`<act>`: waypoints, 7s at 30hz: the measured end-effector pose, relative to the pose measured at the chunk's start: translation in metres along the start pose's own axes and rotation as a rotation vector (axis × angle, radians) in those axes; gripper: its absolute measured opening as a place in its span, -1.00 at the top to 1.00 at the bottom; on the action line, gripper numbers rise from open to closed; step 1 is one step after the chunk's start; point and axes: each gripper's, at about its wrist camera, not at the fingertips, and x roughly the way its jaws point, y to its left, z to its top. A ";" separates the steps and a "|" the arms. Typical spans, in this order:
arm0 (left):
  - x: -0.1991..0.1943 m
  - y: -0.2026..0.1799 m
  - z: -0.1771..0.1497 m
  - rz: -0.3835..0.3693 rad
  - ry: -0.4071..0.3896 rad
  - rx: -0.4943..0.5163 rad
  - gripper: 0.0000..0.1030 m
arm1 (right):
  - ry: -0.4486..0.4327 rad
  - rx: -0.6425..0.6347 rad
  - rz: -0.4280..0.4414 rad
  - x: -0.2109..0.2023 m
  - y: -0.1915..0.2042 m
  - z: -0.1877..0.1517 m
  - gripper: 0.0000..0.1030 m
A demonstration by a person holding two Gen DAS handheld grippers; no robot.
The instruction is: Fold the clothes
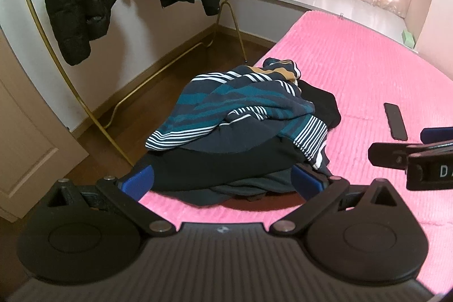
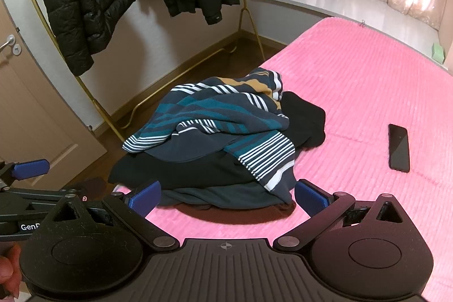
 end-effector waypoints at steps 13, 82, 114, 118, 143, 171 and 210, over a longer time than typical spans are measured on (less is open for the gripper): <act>0.001 -0.006 -0.002 -0.013 0.014 0.013 -0.97 | -0.003 0.002 -0.004 0.004 0.000 -0.007 -0.99; 0.142 0.015 0.031 -0.023 -0.005 0.444 -0.96 | -0.006 -0.526 0.087 0.101 -0.048 0.039 -0.99; 0.144 0.014 0.049 -0.441 -0.155 0.752 0.76 | -0.017 -0.555 0.112 0.182 -0.072 0.065 0.73; 0.064 -0.040 0.020 -0.579 -0.192 0.764 0.76 | -0.052 -0.441 0.082 0.080 -0.122 0.005 0.74; -0.061 -0.353 -0.222 -1.002 0.112 1.081 0.11 | 0.141 0.278 -0.450 -0.206 -0.330 -0.369 -0.73; -0.002 -0.252 -0.209 -0.713 0.036 0.988 -0.22 | -0.207 0.332 -0.453 -0.260 -0.365 -0.323 0.90; 0.132 -0.638 -0.271 -0.777 0.302 1.112 0.91 | 0.214 0.445 -0.359 -0.259 -0.767 -0.599 0.80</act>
